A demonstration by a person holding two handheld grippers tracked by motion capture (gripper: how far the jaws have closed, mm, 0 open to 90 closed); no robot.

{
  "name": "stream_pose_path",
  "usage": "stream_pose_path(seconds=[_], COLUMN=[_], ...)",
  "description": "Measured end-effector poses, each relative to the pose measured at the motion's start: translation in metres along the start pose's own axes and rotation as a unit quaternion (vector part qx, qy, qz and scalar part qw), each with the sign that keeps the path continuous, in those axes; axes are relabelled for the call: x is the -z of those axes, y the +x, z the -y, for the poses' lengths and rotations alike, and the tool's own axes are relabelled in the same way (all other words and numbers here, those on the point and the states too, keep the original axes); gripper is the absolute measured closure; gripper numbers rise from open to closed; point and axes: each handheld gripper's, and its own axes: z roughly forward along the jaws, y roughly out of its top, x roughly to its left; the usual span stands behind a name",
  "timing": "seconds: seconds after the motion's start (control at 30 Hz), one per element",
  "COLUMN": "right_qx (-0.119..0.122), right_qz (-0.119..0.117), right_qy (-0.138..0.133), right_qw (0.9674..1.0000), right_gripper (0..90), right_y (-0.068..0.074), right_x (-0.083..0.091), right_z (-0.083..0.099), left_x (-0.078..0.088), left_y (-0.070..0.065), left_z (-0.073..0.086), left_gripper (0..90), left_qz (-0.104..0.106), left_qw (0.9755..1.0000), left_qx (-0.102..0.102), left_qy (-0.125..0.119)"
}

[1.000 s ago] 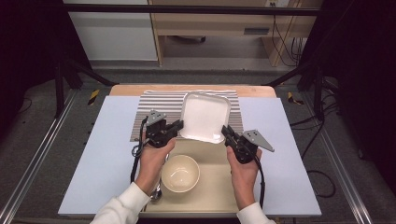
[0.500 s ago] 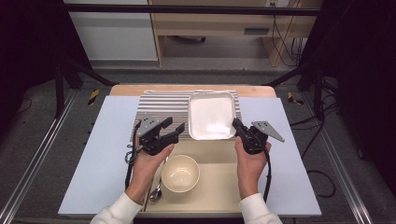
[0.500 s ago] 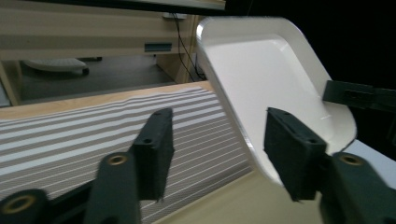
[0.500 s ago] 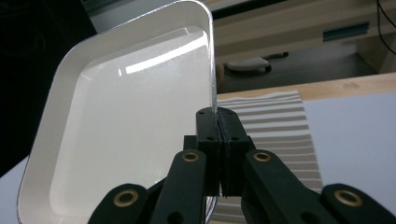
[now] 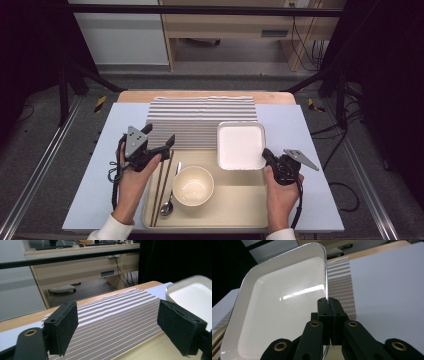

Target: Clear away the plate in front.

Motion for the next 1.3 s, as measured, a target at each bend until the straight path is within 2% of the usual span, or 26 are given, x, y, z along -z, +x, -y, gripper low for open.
stream_pose_path(seconds=[0.1,0.27,0.4,0.57,0.77,1.3], right_qx=[-0.004,-0.007,-0.021,-0.022,-0.025,-0.018], right_qz=[0.002,0.006,-0.001,0.003,0.015,0.008], right_qy=[0.012,0.035,0.070,0.093,0.118,0.153], right_qw=[0.9999,0.9993,0.9973,0.9954,0.9926,0.9881], right_gripper=[89.1,89.1,89.1,89.1,89.0,88.9], right_y=[-0.004,-0.008,-0.012,-0.015,-0.017,-0.012], right_x=[0.004,0.010,0.009,0.008,0.009,0.011], right_z=[0.006,0.009,0.014,0.022,0.031,0.046], left_x=[0.005,0.008,0.010,0.012,0.013,0.011], left_y=[0.007,0.016,0.023,0.034,0.040,0.039], left_z=[0.004,0.013,0.020,0.032,0.036,0.039], left_gripper=[16.7,17.0,17.0,16.4,16.4,16.9], left_qz=[-0.009,-0.020,-0.038,-0.060,-0.066,-0.062], left_qw=[0.9998,0.9993,0.9988,0.9974,0.9966,0.9964], left_qx=[0.016,0.029,0.019,0.016,0.030,0.030], left_qy=[0.003,0.013,0.024,0.037,0.040,0.048])
